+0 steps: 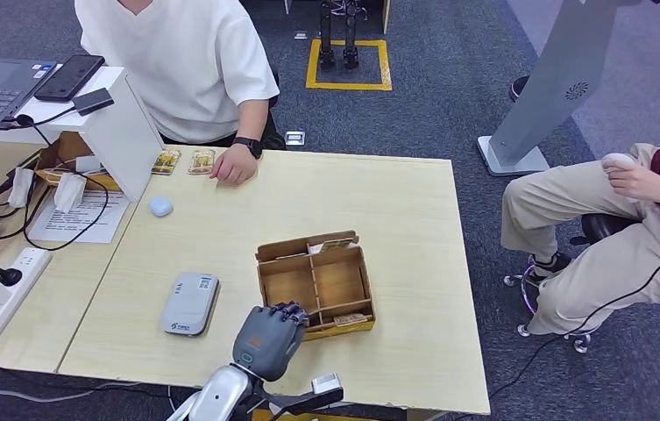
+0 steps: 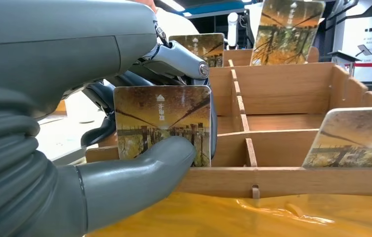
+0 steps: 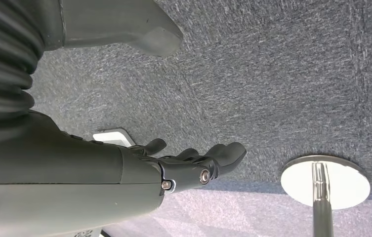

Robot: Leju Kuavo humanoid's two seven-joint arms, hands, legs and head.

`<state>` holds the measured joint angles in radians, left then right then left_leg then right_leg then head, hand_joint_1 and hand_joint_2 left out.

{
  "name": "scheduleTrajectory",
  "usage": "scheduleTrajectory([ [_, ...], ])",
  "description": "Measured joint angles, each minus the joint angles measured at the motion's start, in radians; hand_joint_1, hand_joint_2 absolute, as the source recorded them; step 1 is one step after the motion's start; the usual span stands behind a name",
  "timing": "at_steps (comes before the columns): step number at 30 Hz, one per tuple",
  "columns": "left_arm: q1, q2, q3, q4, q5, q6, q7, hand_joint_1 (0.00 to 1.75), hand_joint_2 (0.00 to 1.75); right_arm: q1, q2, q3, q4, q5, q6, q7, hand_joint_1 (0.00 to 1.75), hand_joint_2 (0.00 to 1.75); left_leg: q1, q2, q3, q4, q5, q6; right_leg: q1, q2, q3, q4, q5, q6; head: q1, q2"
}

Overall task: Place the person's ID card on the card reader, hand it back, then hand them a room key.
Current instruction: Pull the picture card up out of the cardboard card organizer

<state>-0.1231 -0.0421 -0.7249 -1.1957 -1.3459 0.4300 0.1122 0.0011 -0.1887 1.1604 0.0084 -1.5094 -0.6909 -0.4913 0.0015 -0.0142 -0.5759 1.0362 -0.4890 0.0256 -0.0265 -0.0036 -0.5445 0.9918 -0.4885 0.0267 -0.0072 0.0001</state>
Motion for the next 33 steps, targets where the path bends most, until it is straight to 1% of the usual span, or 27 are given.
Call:
scheduleTrajectory([
  [6,0.017,-0.008,0.011,0.001,-0.01,0.062,-0.002,1.5,1.75,-0.001,0.002,0.0,0.0,-0.001,0.0,0.0,0.0,1.75,0.0,0.0,0.0,0.0,0.0,0.0,0.0,0.0,0.0,0.0,0.0,0.0,0.0,0.0],
  [8,0.023,-0.009,0.017,0.001,-0.013,0.08,-0.007,1.4,1.75,-0.002,0.003,0.0,0.0,-0.001,0.0,0.0,0.0,1.75,0.0,0.0,0.0,0.0,0.0,0.0,0.0,0.0,0.0,0.0,0.0,0.0,0.0,0.0],
  [9,0.025,-0.009,0.02,0.001,-0.014,0.089,-0.01,1.4,1.75,-0.003,0.004,0.0,0.0,-0.001,0.0,0.0,0.0,1.75,0.0,0.0,0.0,0.0,0.0,0.0,0.0,0.0,0.0,0.0,0.0,0.0,0.0,0.0],
  [10,0.028,-0.01,0.023,0.001,-0.015,0.098,-0.013,1.41,1.75,-0.003,0.004,0.0,0.0,-0.001,0.0,0.0,0.0,1.75,0.0,0.0,0.0,0.0,0.0,0.0,0.0,0.0,0.0,0.0,0.0,0.0,0.0,0.0],
  [11,0.031,-0.01,0.026,0.001,-0.016,0.108,-0.016,1.47,1.75,-0.004,0.005,0.0,0.0,-0.001,0.0,0.0,0.0,1.75,0.0,0.0,0.0,0.0,0.0,0.0,0.0,0.0,0.0,0.0,0.0,0.0,0.0,0.0],
  [13,0.035,-0.011,0.034,0.001,-0.013,0.129,-0.024,1.64,1.75,-0.006,0.007,0.0,0.0,-0.001,0.0,0.0,0.0,1.75,0.0,0.0,0.0,0.0,0.0,0.0,0.0,0.0,-0.001,0.0,0.0,0.0,0.0,0.0],
  [15,0.039,-0.013,0.043,0.001,-0.007,0.15,-0.034,1.73,1.75,-0.009,0.008,0.0,0.0,-0.002,0.0,0.0,0.0,1.75,0.0,0.0,0.0,0.0,0.0,0.0,0.0,0.0,-0.001,0.0,0.0,0.0,0.0,0.0],
  [16,0.041,-0.015,0.048,0.001,-0.003,0.16,-0.037,1.75,1.75,-0.009,0.008,0.0,0.0,-0.002,0.0,0.0,0.0,1.75,0.0,0.0,0.0,0.0,0.0,0.0,0.0,0.0,0.0,0.0,0.0,0.0,0.0,0.0],
  [21,0.051,-0.026,0.074,0.001,0.019,0.19,-0.054,1.75,1.75,-0.012,0.01,0.0,0.0,-0.008,0.0,0.0,0.0,1.75,0.0,0.0,0.0,0.0,0.0,0.0,0.0,0.0,0.0,0.0,0.0,0.0,0.0,0.0],
  [33,0.057,-0.033,0.104,0.001,0.043,0.19,-0.072,1.75,1.75,-0.014,0.016,0.001,0.0,-0.01,0.0,-0.004,0.0,1.75,0.0,0.0,0.0,0.0,0.0,0.0,0.0,0.0,0.0,0.0,0.0,0.0,0.0,0.0],
])
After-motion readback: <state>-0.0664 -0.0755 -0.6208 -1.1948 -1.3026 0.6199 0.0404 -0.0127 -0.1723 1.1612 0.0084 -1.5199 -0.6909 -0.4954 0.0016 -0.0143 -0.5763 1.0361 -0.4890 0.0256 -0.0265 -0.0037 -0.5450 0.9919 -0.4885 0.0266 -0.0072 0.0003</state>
